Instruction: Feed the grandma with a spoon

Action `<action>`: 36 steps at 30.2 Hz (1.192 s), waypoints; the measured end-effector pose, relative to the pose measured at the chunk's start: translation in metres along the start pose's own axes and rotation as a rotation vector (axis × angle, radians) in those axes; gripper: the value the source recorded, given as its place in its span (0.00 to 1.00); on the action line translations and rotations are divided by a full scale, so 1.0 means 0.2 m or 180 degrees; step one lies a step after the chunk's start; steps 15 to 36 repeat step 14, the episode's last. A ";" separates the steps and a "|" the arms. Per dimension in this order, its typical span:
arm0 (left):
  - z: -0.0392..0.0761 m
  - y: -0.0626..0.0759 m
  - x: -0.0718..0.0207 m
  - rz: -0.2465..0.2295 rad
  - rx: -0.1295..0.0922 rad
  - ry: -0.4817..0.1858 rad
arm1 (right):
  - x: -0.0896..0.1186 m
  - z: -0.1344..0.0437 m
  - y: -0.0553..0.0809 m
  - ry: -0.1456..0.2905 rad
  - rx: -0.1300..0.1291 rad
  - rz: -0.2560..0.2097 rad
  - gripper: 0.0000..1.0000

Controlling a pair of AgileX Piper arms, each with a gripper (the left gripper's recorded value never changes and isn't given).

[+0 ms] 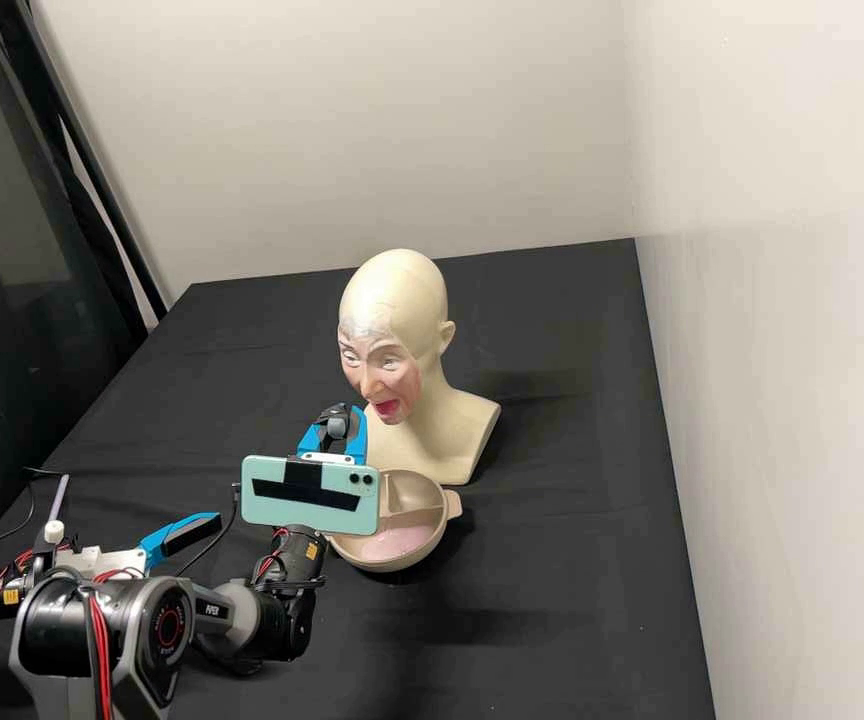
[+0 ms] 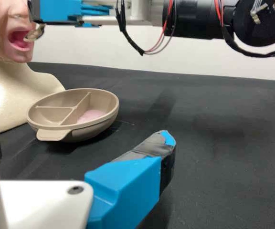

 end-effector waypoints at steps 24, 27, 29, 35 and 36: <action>-0.01 0.00 -0.066 0.0345 -0.0185 -0.0025 | 0.00 0.00 0.00 0.0000 0.0000 0.0000 0.00; -0.01 0.00 -0.066 0.0345 -0.0185 -0.0025 | 0.00 0.00 0.00 0.0000 0.0000 0.0000 0.00; -0.01 0.00 -0.066 0.0345 -0.0185 -0.0025 | 0.00 0.00 0.00 0.0000 0.0000 0.0000 0.00; -0.01 0.00 -0.066 0.0345 -0.0185 -0.0025 | 0.00 0.00 0.00 0.0000 0.0000 0.0000 0.00; -0.01 0.00 -0.066 0.0345 -0.0185 -0.0025 | 0.00 0.00 0.00 0.0000 0.0000 0.0000 0.00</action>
